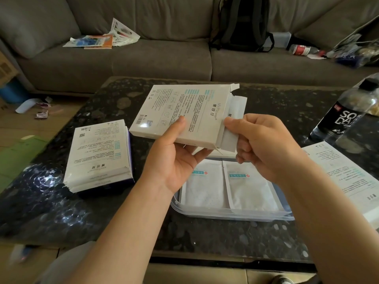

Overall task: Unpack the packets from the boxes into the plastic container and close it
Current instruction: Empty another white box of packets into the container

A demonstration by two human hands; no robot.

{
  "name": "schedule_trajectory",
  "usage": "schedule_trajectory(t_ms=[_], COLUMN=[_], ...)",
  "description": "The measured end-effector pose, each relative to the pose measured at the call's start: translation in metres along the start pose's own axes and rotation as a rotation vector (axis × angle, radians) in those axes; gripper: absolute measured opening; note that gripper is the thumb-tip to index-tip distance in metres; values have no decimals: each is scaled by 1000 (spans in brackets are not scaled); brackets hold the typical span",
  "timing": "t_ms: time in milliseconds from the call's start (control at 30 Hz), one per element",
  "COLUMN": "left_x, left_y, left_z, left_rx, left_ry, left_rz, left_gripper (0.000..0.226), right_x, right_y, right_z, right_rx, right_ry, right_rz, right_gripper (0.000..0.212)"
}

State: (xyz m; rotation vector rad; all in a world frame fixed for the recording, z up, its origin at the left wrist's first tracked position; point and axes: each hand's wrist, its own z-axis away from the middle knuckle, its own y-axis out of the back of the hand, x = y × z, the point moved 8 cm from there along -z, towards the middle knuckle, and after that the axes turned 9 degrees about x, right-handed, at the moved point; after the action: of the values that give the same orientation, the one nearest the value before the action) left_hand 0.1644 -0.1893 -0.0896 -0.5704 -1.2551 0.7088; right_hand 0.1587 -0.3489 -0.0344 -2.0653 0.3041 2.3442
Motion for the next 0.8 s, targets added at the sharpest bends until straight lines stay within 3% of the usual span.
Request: schedule_trajectory(t_ms=[133,333,567,800], left_x=[-1,-6,-1,11], left_y=[1,-3,-5,-1], left_z=[1,3,4,3], left_rx=[22,23,13,29], left_ry=[8,27,37,7], left_rz=[-12,-7,116,167], left_gripper=[51,55,49,49], right_x=[2,-8,-19,-23], right_y=[-5,5,-3,8], right_z=[0,0,5,1], right_rx=[26,157,65,71], right_ry=[43,125,154,143], right_rz=[98,146,-200,-394], right_gripper=[11,40,42,28])
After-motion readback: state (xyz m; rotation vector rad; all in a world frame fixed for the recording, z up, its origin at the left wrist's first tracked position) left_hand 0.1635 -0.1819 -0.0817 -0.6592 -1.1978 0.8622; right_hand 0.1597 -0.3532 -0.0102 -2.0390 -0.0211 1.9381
